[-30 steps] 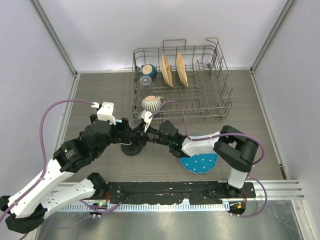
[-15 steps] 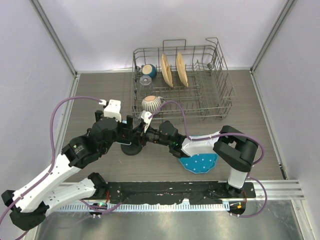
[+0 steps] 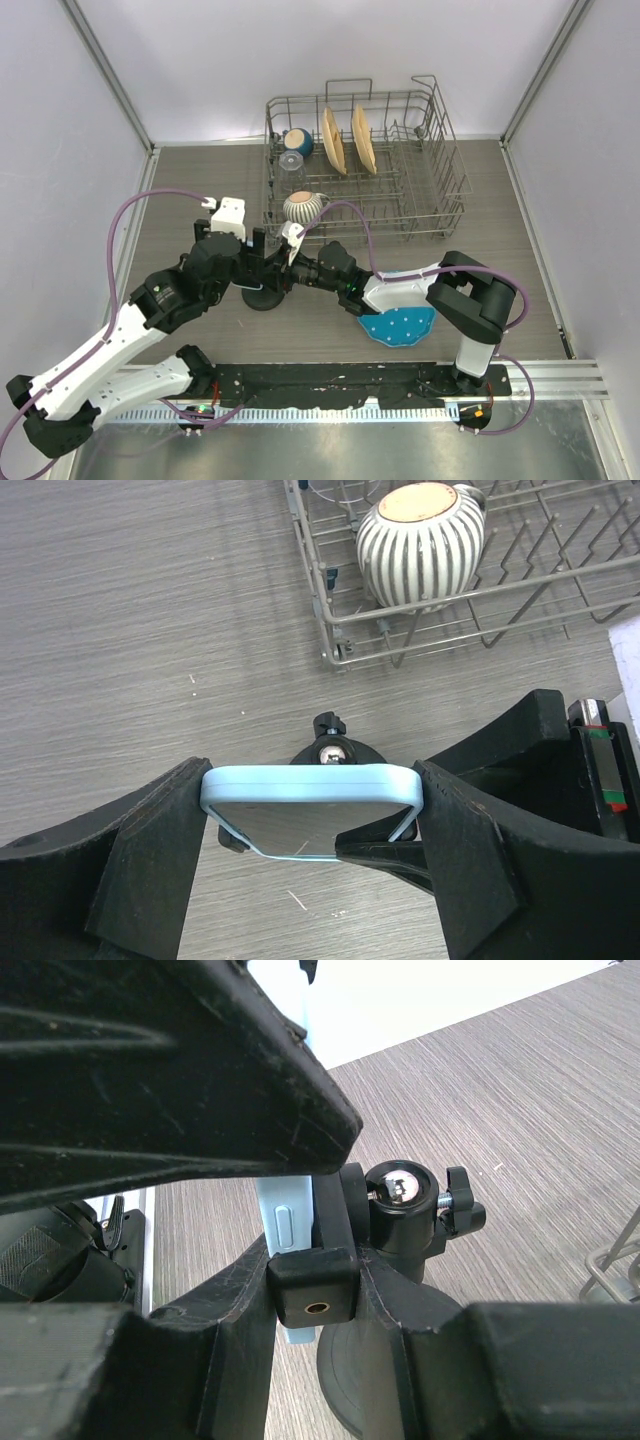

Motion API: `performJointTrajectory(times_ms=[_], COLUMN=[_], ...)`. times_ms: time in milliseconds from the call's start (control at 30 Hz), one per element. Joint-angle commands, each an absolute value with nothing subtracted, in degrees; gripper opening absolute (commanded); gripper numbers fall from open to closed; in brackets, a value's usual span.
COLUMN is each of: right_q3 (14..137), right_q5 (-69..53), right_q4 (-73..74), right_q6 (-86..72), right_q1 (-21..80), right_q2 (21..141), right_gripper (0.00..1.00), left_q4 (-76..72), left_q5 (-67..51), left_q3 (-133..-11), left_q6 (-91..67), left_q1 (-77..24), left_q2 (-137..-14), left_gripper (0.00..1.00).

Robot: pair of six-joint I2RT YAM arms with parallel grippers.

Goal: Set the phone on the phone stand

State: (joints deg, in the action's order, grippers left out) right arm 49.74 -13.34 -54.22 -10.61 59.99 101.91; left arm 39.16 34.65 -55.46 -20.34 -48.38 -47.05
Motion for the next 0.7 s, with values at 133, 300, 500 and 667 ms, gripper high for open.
performJointTrajectory(times_ms=[133, 300, 500, 667], right_q3=[52.1, 49.9, 40.9, 35.3], right_q5=[-13.6, -12.9, -10.6, 0.8], right_q4=[-60.1, -62.9, -73.6, -79.9], right_q6=[-9.6, -10.0, -7.1, -6.1], right_q1=[60.3, 60.3, 59.9, 59.2], right_q2=[100.4, 99.6, 93.8, 90.1], right_gripper=[0.01, 0.85, 0.85, 0.85], left_q4=[33.8, 35.9, 34.5, 33.4], left_q5=[33.7, 38.7, 41.5, 43.0], left_q3=[-54.5, -54.4, -52.6, -51.8], left_q6=[-18.6, -16.4, -15.0, -13.9], left_q1=[-48.7, -48.7, -48.7, -48.6], left_q2=[-46.2, -45.4, -40.9, -39.7], left_gripper=[0.52, 0.0, 0.0, 0.0])
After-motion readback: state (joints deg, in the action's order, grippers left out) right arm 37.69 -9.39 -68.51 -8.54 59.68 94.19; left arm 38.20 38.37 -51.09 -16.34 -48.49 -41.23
